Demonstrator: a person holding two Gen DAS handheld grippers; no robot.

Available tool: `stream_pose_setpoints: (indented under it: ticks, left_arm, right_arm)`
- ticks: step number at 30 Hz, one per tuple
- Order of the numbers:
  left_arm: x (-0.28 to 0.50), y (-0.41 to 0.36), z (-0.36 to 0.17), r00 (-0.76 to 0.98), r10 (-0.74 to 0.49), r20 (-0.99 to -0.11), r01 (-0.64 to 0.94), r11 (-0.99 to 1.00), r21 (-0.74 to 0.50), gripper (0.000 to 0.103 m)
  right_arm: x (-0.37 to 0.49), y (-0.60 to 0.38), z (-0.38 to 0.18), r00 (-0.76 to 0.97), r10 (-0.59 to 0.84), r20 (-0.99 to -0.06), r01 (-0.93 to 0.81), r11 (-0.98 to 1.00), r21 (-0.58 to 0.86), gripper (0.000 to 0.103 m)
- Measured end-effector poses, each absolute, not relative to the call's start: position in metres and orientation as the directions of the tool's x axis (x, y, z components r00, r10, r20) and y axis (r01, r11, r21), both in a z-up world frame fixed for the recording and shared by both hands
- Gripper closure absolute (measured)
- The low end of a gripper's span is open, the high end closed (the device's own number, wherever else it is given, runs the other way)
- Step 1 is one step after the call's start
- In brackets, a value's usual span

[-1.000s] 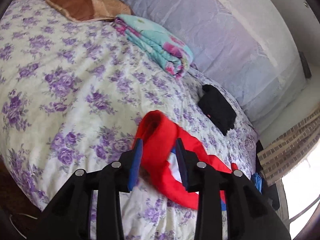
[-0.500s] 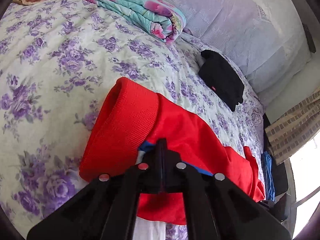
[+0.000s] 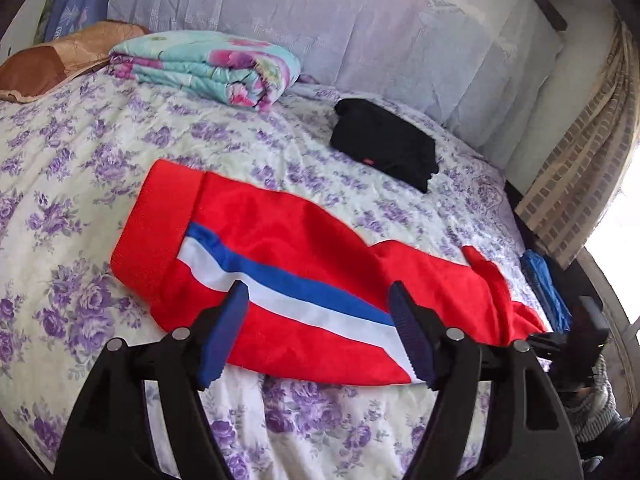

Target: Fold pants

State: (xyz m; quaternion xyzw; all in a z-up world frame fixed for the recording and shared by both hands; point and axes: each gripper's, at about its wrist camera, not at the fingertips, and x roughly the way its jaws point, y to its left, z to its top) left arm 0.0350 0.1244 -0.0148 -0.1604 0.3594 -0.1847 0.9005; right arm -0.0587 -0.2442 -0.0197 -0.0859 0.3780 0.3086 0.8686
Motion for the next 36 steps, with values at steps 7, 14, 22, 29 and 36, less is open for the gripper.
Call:
stream_pose_setpoints:
  ticks: [7, 14, 22, 29, 36]
  left_arm:
    - [0.043, 0.125, -0.043, 0.67, -0.48, -0.567, 0.224, 0.858, -0.462, 0.02]
    - [0.034, 0.114, -0.046, 0.705, -0.461, -0.538, 0.279, 0.879, -0.387, 0.013]
    - [0.032, 0.122, -0.047, 0.693, -0.538, -0.481, 0.343, 0.832, -0.436, 0.007]
    - [0.032, 0.122, -0.047, 0.692, -0.54, -0.478, 0.347, 0.83, -0.436, 0.007]
    - [0.032, 0.122, -0.047, 0.693, -0.537, -0.481, 0.346, 0.833, -0.432, 0.006]
  right_arm:
    - [-0.023, -0.263, 0.042, 0.762, 0.186, -0.621, -0.284, 0.957, -0.061, 0.036]
    - [0.086, -0.26, 0.017, 0.706, -0.144, -0.693, -0.088, 0.954, -0.288, 0.035]
    - [0.117, -0.281, -0.03, 0.601, -0.272, -0.752, -0.047, 0.927, -0.373, 0.073]
    - [0.098, -0.294, -0.013, 0.646, -0.189, -0.739, -0.041, 0.959, -0.281, 0.081]
    - [0.039, -0.359, 0.026, 0.758, -0.041, -0.651, 0.087, 0.995, 0.039, 0.086]
